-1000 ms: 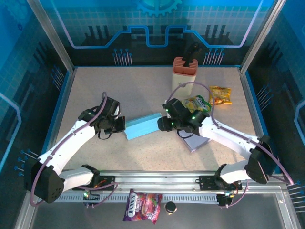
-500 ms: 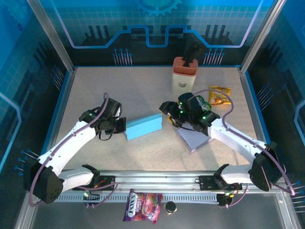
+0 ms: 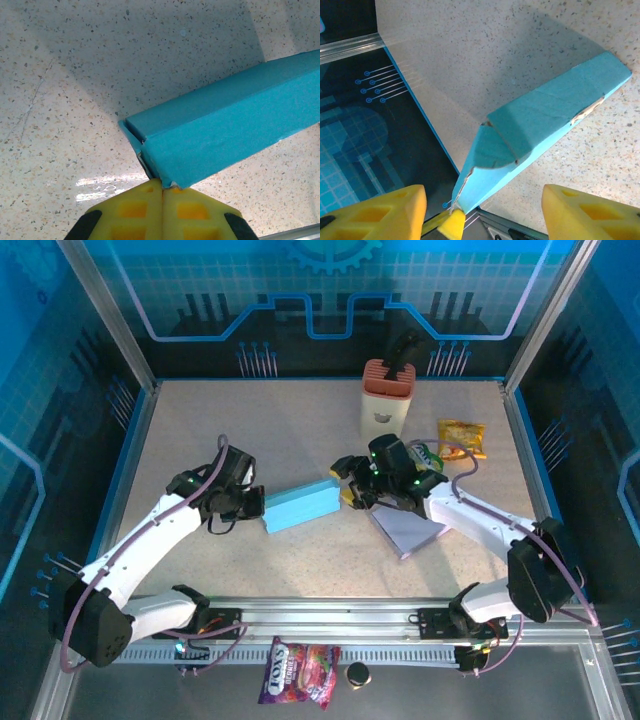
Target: Fold the paper box
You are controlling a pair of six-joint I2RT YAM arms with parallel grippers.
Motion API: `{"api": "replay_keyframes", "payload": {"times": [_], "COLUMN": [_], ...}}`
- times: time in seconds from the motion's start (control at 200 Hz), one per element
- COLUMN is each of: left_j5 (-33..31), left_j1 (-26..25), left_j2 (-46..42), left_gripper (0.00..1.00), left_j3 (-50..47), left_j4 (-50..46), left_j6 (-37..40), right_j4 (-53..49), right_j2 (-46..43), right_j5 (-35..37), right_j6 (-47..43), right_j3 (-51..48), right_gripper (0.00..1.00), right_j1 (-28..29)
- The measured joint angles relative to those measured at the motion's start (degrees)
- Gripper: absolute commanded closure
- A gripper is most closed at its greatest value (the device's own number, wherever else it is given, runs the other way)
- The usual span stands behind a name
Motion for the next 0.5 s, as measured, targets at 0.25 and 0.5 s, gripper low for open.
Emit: {"api": "replay_keyframes", "payload": {"times": [0.25, 0.5], "left_j5": [-0.07, -0.17], "left_j1": [-0.37, -0.37], "left_j2": [0.07, 0.35], "left_gripper": [1.00, 1.00], "left_j3": [0.09, 0.22], "left_j4": [-0.02, 0.00], "left_j6": [0.00, -0.02], "right_j4": [2.23, 5.60], "right_j2": [3.13, 3.13], "right_j5": [-1.22, -1.44], "right_j6": [0.59, 0.57], "right_j3": [-0.83, -3.30], "right_gripper": [0.47, 0.53], "right_j1": [-0.63, -1.09]}}
